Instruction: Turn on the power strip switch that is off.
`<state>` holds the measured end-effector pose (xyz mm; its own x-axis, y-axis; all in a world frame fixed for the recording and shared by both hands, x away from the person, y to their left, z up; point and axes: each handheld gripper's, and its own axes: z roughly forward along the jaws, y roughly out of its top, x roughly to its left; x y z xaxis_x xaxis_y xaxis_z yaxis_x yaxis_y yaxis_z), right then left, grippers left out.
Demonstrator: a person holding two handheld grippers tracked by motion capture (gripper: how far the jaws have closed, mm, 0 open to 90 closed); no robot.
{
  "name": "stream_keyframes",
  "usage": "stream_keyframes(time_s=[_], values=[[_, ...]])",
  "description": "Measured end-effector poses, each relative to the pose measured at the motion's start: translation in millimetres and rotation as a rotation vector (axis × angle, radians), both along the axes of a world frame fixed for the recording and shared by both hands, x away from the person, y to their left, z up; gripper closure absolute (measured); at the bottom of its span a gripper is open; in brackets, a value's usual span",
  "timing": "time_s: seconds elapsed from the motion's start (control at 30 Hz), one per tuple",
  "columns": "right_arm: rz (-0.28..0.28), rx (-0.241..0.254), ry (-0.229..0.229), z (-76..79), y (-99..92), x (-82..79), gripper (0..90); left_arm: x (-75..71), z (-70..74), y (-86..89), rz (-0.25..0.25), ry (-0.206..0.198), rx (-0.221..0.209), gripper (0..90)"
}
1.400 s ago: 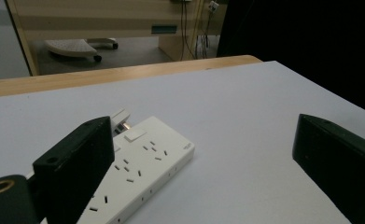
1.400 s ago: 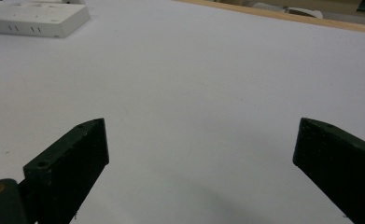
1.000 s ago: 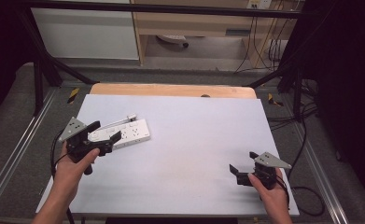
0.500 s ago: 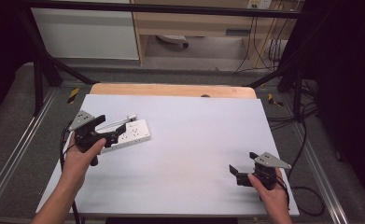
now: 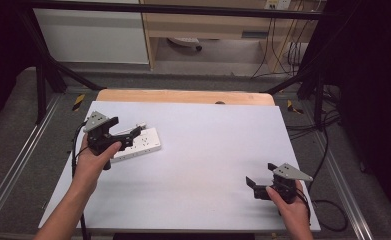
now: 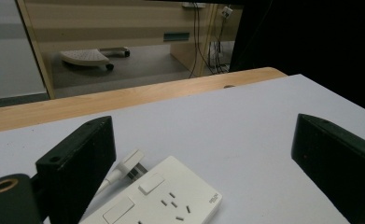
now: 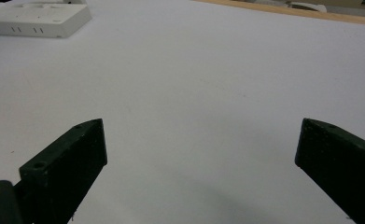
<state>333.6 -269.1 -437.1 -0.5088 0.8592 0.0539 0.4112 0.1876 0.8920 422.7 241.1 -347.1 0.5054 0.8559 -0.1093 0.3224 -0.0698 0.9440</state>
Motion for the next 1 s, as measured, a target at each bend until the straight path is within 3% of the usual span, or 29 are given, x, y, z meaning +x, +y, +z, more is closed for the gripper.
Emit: stream_keyframes(time_s=[0.27, 0.57, 1.0], values=[[0.001, -0.005, -0.005, 0.2, 0.2, 0.0, 2.7, 9.7, 0.3, -7.6, 0.000, 0.004, 0.023, 6.6], [0.005, 0.000, -0.003, 0.1, 0.5, 0.6, 2.7, 15.8, 1.1, -13.0, 0.005, -0.019, 0.030, 6.5], [0.002, 0.002, -0.001, 0.2, 0.4, 0.6, 2.8, 31.5, -9.6, -19.0, 0.021, -0.013, 0.042, 7.0]])
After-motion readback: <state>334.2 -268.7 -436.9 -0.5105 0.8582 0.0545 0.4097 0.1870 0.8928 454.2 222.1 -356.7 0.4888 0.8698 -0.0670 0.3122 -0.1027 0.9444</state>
